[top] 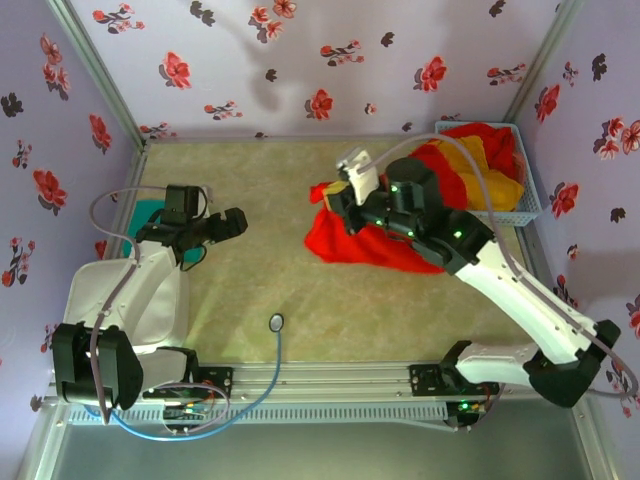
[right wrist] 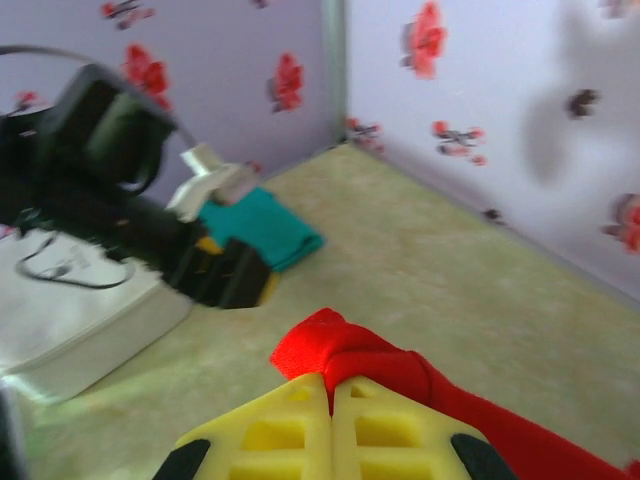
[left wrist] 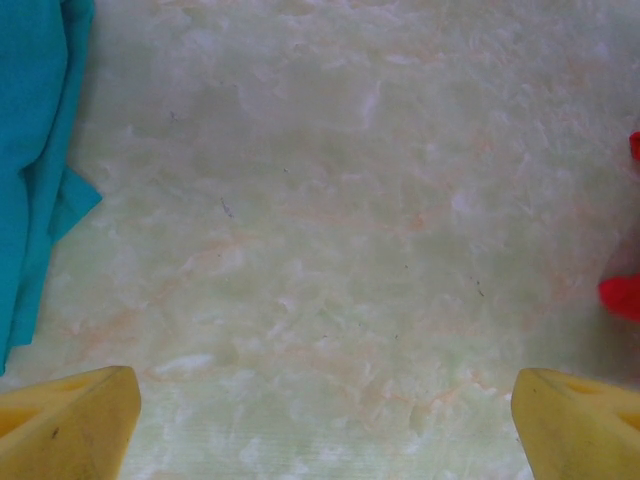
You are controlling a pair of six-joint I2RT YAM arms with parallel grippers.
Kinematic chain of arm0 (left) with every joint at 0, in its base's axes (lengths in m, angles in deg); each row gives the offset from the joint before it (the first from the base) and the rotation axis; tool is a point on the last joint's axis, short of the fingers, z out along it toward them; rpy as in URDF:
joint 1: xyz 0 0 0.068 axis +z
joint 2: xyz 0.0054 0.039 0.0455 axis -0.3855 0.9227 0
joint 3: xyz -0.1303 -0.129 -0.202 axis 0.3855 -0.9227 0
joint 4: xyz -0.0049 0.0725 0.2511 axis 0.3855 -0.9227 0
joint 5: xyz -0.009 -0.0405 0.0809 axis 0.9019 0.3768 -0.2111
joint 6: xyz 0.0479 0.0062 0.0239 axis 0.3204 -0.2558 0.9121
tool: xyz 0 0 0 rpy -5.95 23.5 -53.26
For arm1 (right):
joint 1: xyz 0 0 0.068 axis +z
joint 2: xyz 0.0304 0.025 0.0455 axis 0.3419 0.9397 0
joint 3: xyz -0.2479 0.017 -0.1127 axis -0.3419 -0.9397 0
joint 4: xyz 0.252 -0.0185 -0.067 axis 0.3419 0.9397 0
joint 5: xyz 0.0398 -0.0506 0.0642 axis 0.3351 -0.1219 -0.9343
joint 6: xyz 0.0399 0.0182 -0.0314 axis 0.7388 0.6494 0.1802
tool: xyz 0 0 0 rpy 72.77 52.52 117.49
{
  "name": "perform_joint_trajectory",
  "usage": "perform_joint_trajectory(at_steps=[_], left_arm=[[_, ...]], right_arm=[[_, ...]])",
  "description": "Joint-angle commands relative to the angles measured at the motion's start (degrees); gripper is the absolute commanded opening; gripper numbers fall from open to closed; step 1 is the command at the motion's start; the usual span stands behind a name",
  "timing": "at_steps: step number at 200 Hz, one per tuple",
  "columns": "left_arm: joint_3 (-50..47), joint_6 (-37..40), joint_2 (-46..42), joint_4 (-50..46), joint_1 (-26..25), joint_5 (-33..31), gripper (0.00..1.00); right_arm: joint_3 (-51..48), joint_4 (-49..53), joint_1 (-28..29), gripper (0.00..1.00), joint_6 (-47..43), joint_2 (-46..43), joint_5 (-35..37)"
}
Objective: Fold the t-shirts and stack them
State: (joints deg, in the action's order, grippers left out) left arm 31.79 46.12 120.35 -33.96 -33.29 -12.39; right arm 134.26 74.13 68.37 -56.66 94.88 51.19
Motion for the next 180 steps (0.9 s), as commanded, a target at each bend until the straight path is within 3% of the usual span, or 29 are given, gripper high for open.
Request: perform_joint_trajectory(at_steps=[1,60,105,118,135,144,152,180], left_arm=[[1.54,-0.06,0.26,-0.01,-0.26,1.0,0.95],[0.52,-0.58,-0.13,-0.12,-0.24,0.98,0.95],[0.31,-0.68,-0.03,-0.86,-0.28,0.99,0.95],[0.56,-0.44,0.11,-2.02,-0.22,1.04,0.94],[0.8,-0.06,0.06,-3.7,-0.29,0.91,0.93],[0.87,0.05,-0.15,-4.72,-0.22,0.65,0.91],[0.85,0.03,-0.38,-5.56,-0.31,0.25,0.9],[0.02,-0.66,-1.51,-7.58,-0.39,0.37,0.81]], right_arm=[[3.09,0.84,3.41,0.0,-1.29,2.0,-4.31],[-1.49,-1.72,4.8,0.0,1.4,5.55,-4.24],[-3.29,-2.62,4.84,0.13,4.8,10.18,-0.82],[-3.46,-3.29,4.73,0.29,6.37,11.63,-0.53],[-4.45,-4.98,4.73,0.76,7.59,12.4,0.27],[-4.64,-5.05,4.7,0.94,7.97,12.72,2.55],[-4.47,-4.52,4.52,0.99,8.66,13.1,5.6],[-4.77,-1.43,0.92,0.99,13.36,13.44,12.26]])
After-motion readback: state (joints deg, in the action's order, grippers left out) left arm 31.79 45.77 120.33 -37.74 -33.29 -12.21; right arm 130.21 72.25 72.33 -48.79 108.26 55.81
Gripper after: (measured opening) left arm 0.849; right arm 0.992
